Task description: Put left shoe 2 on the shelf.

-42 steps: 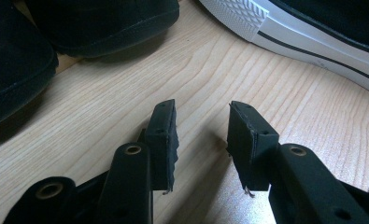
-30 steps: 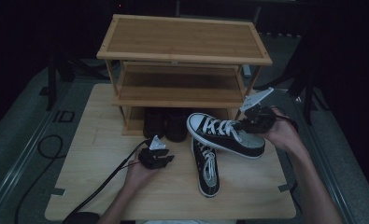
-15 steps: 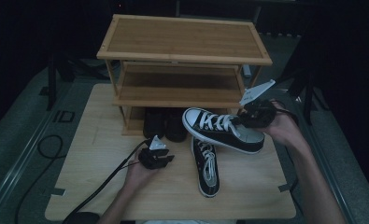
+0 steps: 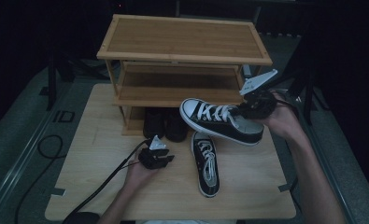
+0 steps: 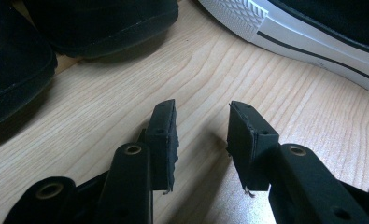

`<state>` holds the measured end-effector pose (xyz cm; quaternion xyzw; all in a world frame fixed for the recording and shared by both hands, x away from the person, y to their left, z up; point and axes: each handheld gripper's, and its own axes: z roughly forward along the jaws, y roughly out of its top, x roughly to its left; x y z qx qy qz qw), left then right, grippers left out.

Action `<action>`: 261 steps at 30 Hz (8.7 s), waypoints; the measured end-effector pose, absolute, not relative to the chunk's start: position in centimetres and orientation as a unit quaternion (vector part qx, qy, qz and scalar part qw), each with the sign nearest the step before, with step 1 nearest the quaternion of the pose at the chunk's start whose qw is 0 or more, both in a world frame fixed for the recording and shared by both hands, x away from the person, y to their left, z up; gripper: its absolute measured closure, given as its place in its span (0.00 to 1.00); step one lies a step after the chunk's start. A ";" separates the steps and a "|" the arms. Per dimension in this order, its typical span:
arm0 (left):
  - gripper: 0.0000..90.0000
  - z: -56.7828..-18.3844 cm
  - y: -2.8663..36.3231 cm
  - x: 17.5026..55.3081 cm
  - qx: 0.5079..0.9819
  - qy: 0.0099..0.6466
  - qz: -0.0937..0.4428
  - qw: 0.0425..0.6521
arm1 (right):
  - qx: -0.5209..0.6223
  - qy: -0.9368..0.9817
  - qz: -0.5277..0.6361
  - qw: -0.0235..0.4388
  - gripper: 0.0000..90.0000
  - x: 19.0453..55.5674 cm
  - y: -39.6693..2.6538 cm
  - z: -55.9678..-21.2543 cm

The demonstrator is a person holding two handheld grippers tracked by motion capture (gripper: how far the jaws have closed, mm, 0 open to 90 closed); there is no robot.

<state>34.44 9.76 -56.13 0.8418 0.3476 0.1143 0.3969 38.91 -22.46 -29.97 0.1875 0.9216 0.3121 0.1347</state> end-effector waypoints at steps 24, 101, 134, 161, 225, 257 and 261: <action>0.70 -56.1 9.8 34.5 0.841 0.348 0.114 0.398 | 0.283 0.882 0.338 0.166 0.98 42.6 -21.3 -29.5; 0.78 -56.1 9.0 34.4 0.839 0.354 0.124 0.394 | 0.330 0.831 0.372 0.249 0.57 41.9 -21.4 -29.2; 1.00 -55.4 0.5 37.6 0.862 0.331 0.165 0.347 | 0.367 0.802 0.397 0.255 0.57 40.2 -26.4 -30.0; 1.00 -53.8 -4.9 41.4 0.832 0.368 0.239 0.339 | 0.383 0.796 0.394 0.252 0.58 39.9 -28.6 -31.1; 1.00 -55.2 -5.2 44.0 0.808 0.424 0.261 0.314 | 0.275 0.869 0.362 0.194 1.00 34.6 -23.1 -34.7; 1.00 -55.2 -5.3 44.0 0.811 0.419 0.270 0.306 | 0.255 0.874 0.375 0.175 1.00 37.8 -19.2 -35.4; 1.00 -55.2 -5.4 44.1 0.813 0.419 0.269 0.301 | 0.250 0.876 0.375 0.173 1.00 38.1 -18.9 -35.3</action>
